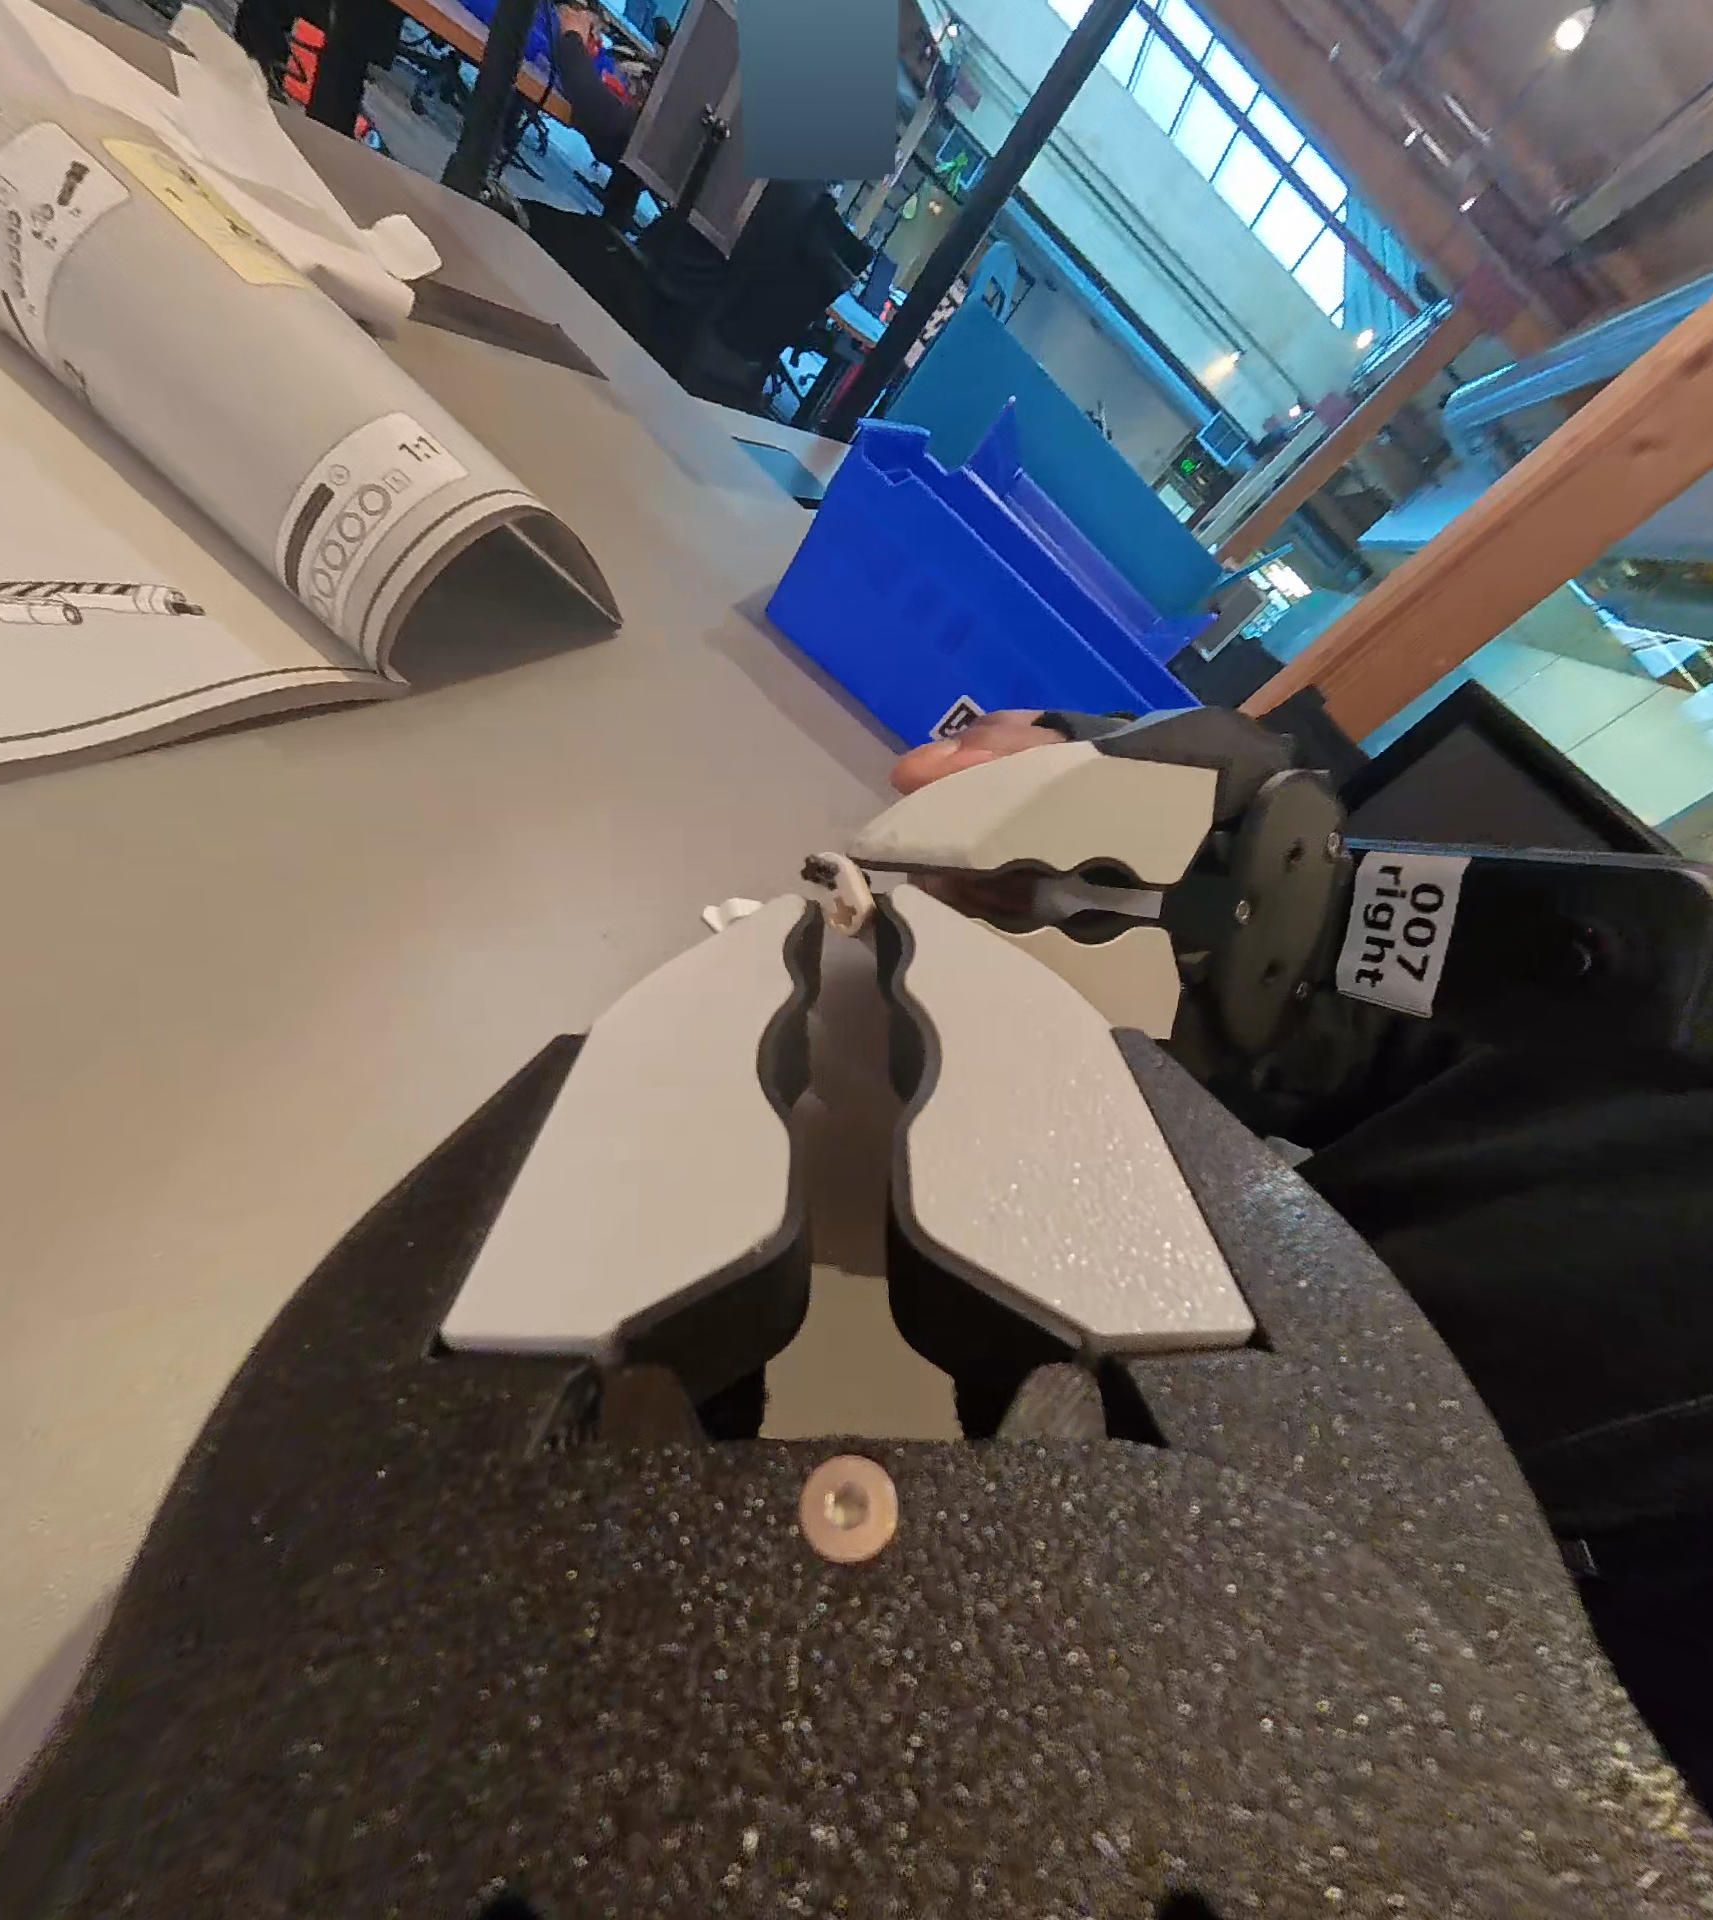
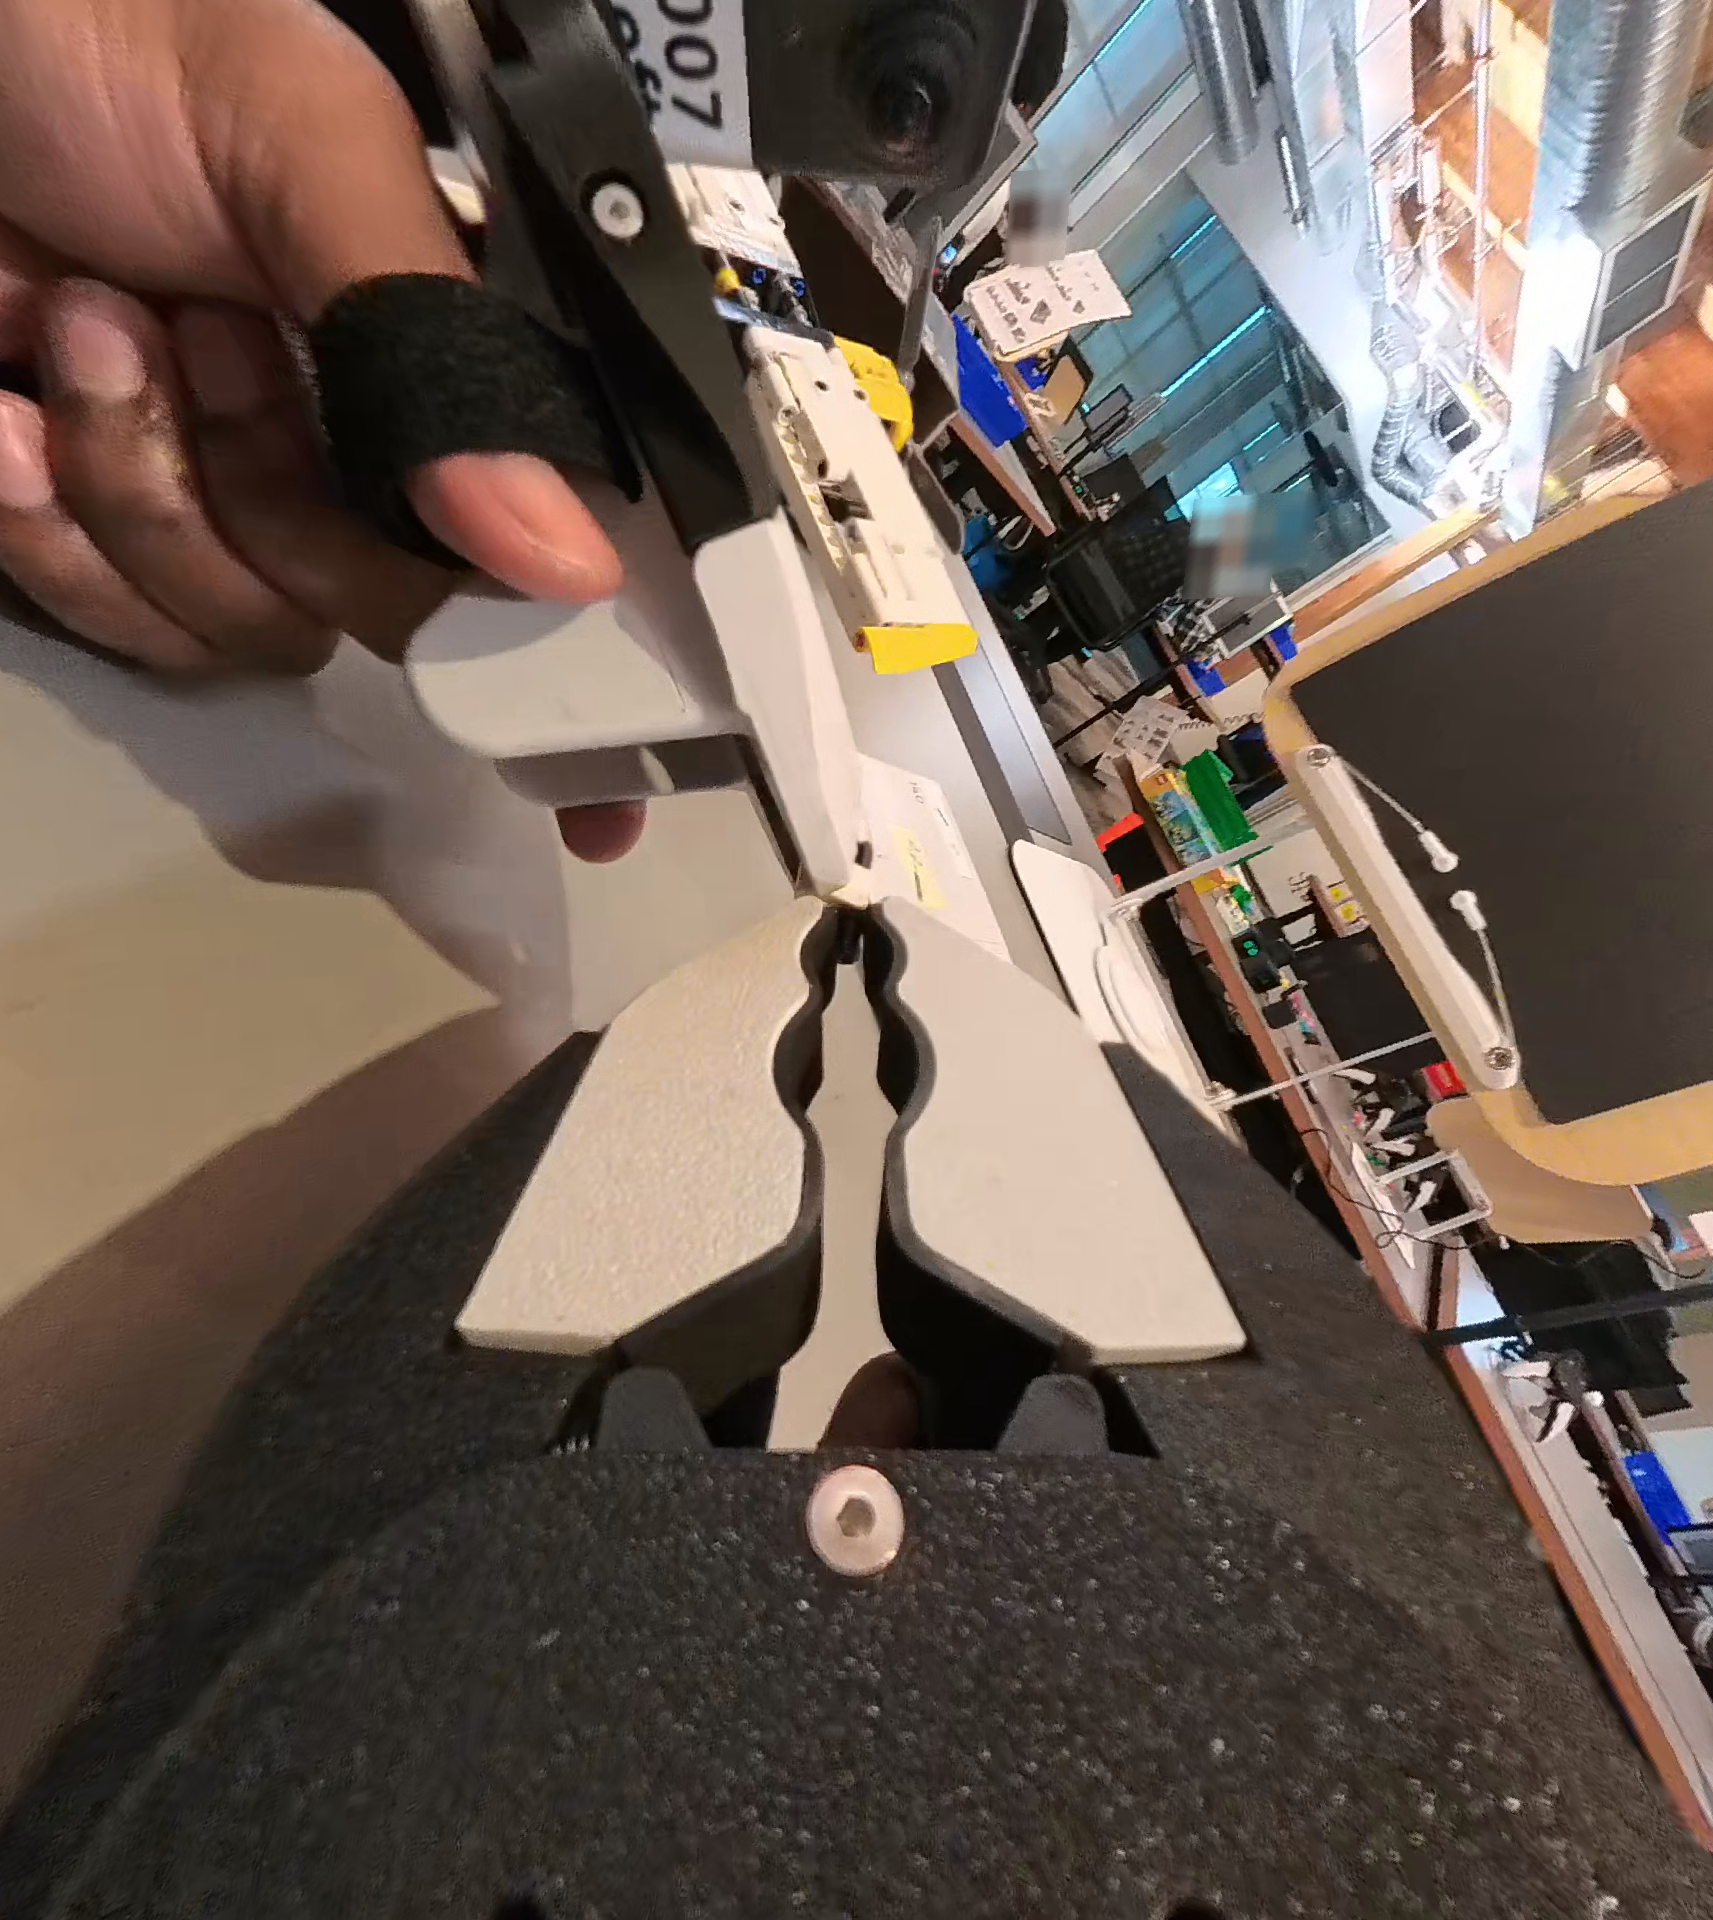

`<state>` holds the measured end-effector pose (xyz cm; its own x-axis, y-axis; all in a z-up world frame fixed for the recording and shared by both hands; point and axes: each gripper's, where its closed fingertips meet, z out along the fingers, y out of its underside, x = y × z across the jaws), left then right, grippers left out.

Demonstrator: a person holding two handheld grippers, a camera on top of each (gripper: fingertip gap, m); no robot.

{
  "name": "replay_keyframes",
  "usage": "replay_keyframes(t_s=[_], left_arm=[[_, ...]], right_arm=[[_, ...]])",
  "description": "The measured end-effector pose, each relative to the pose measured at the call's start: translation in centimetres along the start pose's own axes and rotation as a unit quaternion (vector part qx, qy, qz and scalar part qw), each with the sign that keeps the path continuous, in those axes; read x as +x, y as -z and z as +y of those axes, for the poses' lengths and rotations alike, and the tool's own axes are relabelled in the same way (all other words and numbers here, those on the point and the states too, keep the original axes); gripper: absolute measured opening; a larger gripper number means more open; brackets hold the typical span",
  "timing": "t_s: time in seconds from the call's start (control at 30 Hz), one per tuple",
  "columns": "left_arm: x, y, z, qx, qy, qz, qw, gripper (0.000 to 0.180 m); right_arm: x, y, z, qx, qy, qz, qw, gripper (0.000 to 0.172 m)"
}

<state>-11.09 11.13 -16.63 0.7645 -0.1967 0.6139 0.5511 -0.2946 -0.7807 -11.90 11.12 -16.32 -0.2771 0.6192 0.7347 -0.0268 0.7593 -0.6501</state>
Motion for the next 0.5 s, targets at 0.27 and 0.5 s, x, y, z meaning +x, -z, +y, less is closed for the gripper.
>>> replay_keyframes(t_s=[0.27, 0.5], left_arm=[[1.0, 0.5, 0.3, -0.021, -0.011, 0.047, 0.999, 0.008], [3.6, 0.9, 2.2, -0.119, 0.045, 0.158, 0.979, 0.008]], right_arm=[[-0.2, 1.0, -0.7, 0.049, 0.005, -0.039, 0.998, 0.017], [-1.2, 3.3, -1.4, 0.122, -0.048, -0.166, 0.977, 0.029]])
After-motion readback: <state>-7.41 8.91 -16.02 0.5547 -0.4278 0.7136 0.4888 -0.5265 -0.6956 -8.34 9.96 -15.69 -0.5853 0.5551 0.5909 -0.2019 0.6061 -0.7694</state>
